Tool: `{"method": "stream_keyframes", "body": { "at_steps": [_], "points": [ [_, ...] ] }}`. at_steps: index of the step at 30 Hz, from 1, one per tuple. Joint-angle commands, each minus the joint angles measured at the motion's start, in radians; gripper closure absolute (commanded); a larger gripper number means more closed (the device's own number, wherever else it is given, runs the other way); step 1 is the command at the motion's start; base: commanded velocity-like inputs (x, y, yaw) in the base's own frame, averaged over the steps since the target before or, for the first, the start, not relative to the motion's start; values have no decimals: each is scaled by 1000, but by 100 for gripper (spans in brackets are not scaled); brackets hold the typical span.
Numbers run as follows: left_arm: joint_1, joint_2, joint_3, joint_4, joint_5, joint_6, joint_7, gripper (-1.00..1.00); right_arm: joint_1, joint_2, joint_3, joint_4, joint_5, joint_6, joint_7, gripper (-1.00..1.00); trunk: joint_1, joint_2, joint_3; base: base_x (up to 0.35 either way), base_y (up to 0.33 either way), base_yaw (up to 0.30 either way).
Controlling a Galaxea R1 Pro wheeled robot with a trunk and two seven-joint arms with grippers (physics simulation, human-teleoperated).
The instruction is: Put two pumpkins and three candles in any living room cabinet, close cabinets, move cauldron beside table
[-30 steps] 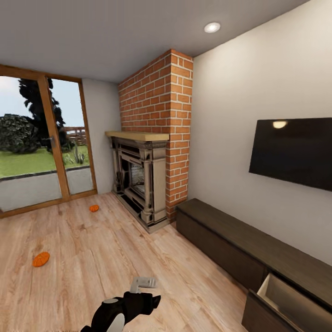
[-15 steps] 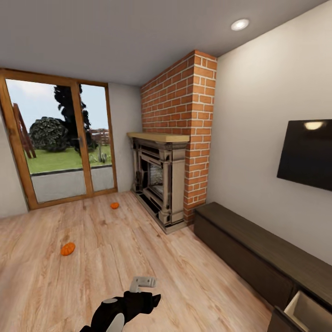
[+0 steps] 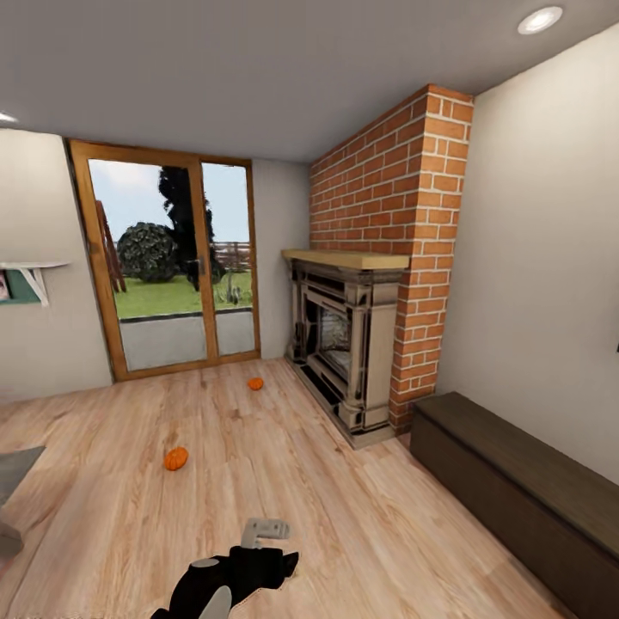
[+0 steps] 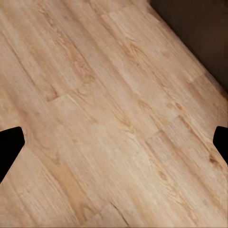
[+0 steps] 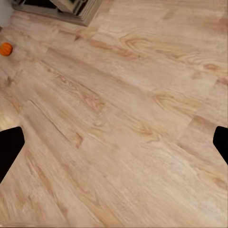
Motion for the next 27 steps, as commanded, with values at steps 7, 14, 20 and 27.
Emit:
{"method": "stream_keyframes", "body": {
  "at_steps": [7,14,20,27],
  "points": [
    [-1,1,-5,11,10,1,10,-100,-1,0,21,0,1,0,6,-100,1,-1,2,240,216,242],
    [-1,1,-5,32,9,0,10,-100,-1,0,26,0,1,1,5,-100,1,-1,3,258,189,45],
    [-2,-1,-4,63,8,0,11,-100,-1,0,36,0,0,1,5,-100,1,-1,3,266,143,4],
    [-4,-8,1,169,11,-36,21,-100,-1,0,38,-1,0,1,5,-100,1,-1,3,301,98,0]
  ]
}}
